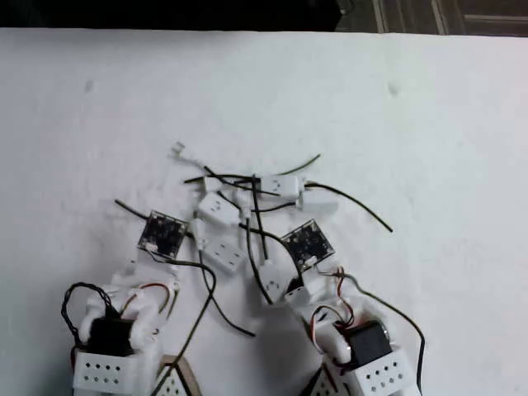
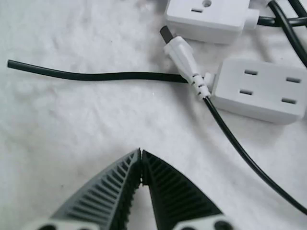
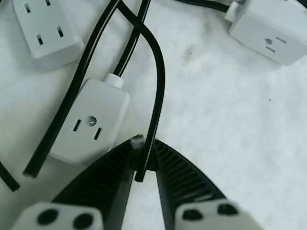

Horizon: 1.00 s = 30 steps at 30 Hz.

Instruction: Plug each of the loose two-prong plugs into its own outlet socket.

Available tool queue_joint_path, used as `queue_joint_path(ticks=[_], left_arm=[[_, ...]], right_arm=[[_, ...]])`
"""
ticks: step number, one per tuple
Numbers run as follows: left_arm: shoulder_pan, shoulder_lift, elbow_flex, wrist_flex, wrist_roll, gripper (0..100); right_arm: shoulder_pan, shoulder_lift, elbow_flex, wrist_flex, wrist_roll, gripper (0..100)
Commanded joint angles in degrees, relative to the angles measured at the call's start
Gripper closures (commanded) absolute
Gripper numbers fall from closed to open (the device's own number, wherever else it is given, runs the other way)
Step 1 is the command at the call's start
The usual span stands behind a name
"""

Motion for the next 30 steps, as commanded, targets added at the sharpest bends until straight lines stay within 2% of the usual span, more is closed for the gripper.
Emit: queue_joint_path(ticks=[1, 8, 14, 18, 24, 27, 30], left_arm=[[0.04, -0.04, -0.18, 0.35, -0.26, 97], [-0.48, -0.13, -0.7, 0.18, -0.44, 97], [-1.45, -0.13, -8.7, -0.18, -0.53, 97], [-0.75, -0.13, -13.71, -5.01, -0.7, 97], [3.12, -0.13, -18.73, -10.2, -16.62, 97], [4.79, 0.13, -22.51, -9.76, -18.11, 97], [4.97, 0.92, -26.99, -9.76, -18.64, 97]], right_arm=[[-0.31, -0.22, 0.62, -0.66, -0.44, 98.1], [-0.48, -0.22, 0.62, -0.66, -0.44, 98.1], [-0.48, -0.31, 0.62, -0.66, -0.7, 98.1], [-0.31, -0.31, 0.62, 0.31, -0.7, 98.1], [-0.13, -0.31, 0.26, 2.86, -0.44, 98.1], [1.89, -0.31, -0.35, 3.56, -0.44, 98.1], [10.24, -0.31, -0.88, 3.65, -0.44, 98.1]])
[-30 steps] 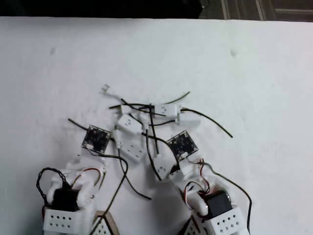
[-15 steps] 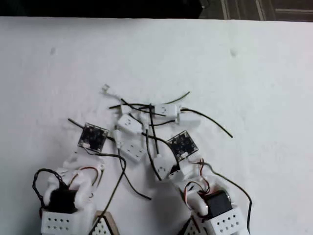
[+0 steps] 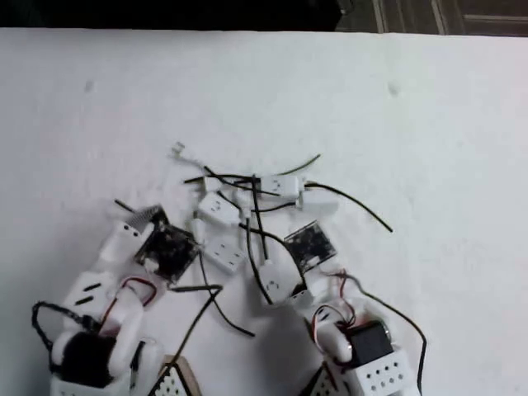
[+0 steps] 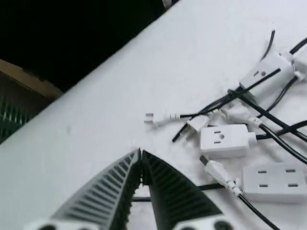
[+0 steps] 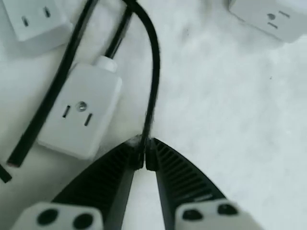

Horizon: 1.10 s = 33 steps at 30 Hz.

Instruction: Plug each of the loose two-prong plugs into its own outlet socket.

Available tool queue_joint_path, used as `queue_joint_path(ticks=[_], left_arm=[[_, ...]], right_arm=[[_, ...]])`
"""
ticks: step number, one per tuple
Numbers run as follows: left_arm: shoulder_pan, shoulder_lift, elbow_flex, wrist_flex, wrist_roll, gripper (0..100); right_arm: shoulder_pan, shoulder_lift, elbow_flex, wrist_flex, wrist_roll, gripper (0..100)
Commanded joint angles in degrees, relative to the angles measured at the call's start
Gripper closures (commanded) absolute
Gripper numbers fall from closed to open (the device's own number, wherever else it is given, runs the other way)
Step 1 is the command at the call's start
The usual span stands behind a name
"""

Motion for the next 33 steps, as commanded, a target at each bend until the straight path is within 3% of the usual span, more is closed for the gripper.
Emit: queue_joint_path(ticks=[1, 3, 8, 14, 20, 26, 33], left_arm=[[0.75, 2.24, -6.68, -1.23, -2.29, 97], [0.75, 7.43, -9.14, -1.14, -4.04, 97], [2.15, 28.62, -17.67, -1.23, -5.71, 97], [9.54, 52.53, -27.78, 0.0, -17.41, 95], [12.79, 70.55, -30.33, 0.09, -25.49, 75], [13.14, 80.04, -30.33, 0.09, -34.73, 74], [16.22, 83.3, -30.24, 0.09, -37.19, 73]], right_arm=[[10.77, -0.31, -1.49, 0.4, -0.09, 98.1], [16.92, -0.4, -1.85, -0.92, 0.18, 98.1], [21.14, -0.4, -1.14, -4.26, 0.35, 98.1], [23.96, -0.4, -0.88, -6.02, -3.6, 98.1], [23.96, -0.4, -0.44, -6.02, -3.69, 98.1], [23.96, -0.4, -0.26, -6.02, -3.43, 98.1], [23.69, -0.4, -0.26, -6.02, -3.34, 98.1]])
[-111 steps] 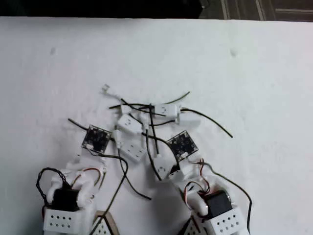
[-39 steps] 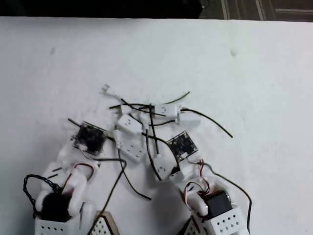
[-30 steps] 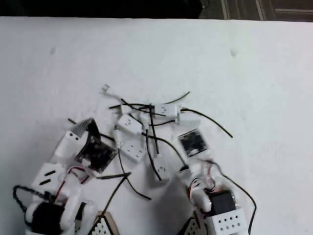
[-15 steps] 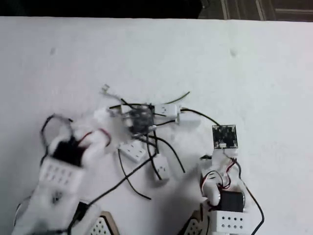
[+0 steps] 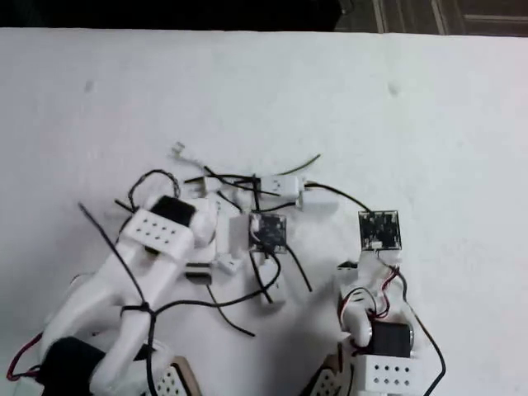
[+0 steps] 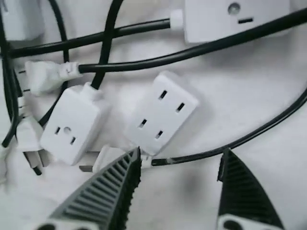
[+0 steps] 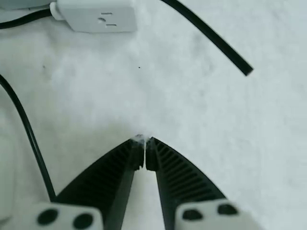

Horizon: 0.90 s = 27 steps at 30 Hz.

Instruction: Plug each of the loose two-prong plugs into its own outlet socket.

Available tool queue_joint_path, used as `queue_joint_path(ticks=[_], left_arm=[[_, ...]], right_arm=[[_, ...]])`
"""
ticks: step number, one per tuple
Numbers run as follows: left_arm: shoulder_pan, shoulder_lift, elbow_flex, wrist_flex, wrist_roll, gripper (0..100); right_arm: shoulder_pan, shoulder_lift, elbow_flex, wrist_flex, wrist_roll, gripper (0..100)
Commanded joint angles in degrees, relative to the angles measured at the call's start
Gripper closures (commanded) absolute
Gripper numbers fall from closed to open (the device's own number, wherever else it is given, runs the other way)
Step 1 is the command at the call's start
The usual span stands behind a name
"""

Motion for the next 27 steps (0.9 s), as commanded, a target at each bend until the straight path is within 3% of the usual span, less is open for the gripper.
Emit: queue_joint_path(ticks=[1, 5, 12, 19, 21, 25, 27], left_arm=[[2.95, 0.92, -2.29, -0.09, -0.88, 73], [5.14, 4.53, -3.6, -1.76, -0.88, 73], [3.12, 18.15, -14.42, -1.14, -0.88, 73], [3.3, 25.71, -17.58, -1.58, -0.53, 74], [3.21, 25.19, -17.41, -1.58, -0.53, 78], [4.62, 22.11, -17.58, -1.23, -0.53, 99], [5.23, 19.03, -17.41, -1.14, 1.49, 96]], right_arm=[[0.22, -0.31, -0.09, -0.84, -0.09, 98.1], [0.22, -0.31, -0.09, -0.84, -0.09, 98.1], [0.22, -0.31, -0.09, -0.84, 0.0, 98.1], [0.22, -0.31, -0.09, -0.84, 0.0, 98.1], [0.22, -0.31, -0.09, -0.84, 0.0, 98.1], [0.22, -0.31, -0.09, -0.84, 0.0, 98.1], [0.22, -0.31, -0.09, -0.84, 0.0, 98.1]])
